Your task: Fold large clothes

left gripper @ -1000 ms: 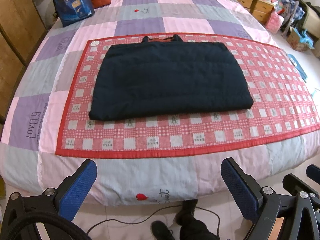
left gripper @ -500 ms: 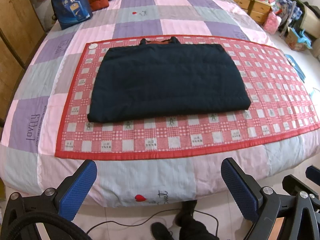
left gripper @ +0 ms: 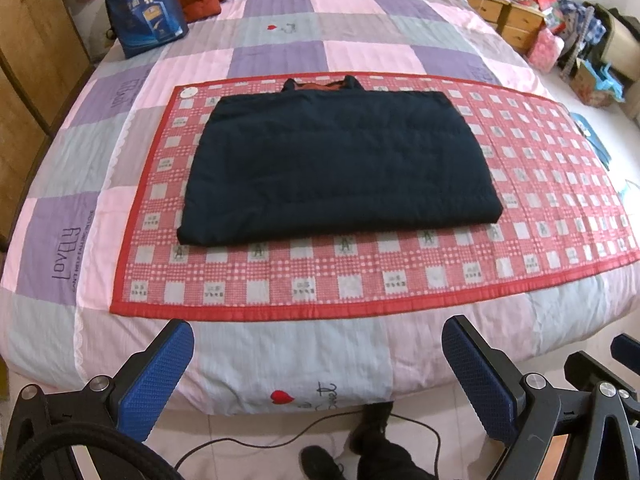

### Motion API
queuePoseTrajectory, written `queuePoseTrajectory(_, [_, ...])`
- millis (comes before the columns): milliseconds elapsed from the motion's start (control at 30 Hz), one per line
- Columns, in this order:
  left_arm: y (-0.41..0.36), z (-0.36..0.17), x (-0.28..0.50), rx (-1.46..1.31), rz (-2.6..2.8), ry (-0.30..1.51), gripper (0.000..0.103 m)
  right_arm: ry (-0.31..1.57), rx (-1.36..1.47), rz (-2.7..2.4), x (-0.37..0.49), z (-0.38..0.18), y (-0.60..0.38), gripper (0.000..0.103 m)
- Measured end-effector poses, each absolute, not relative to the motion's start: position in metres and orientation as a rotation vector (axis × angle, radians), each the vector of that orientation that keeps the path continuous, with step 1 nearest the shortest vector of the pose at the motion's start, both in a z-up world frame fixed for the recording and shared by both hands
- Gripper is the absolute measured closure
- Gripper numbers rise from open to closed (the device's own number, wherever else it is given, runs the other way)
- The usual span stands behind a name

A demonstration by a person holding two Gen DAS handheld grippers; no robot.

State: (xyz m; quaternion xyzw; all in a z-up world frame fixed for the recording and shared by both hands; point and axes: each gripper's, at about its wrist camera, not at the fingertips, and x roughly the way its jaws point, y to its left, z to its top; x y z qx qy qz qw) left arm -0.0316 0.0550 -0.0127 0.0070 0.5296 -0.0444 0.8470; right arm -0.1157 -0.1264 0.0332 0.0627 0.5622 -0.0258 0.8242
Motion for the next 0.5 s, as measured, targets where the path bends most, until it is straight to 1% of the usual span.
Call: queuePoseTrajectory(500, [0.057, -0.011, -0.031, 0.012, -0.093, 1.119, 0.001, 1.196, 0.132, -0.058, -0.112, 0.038, -0.111, 0.041])
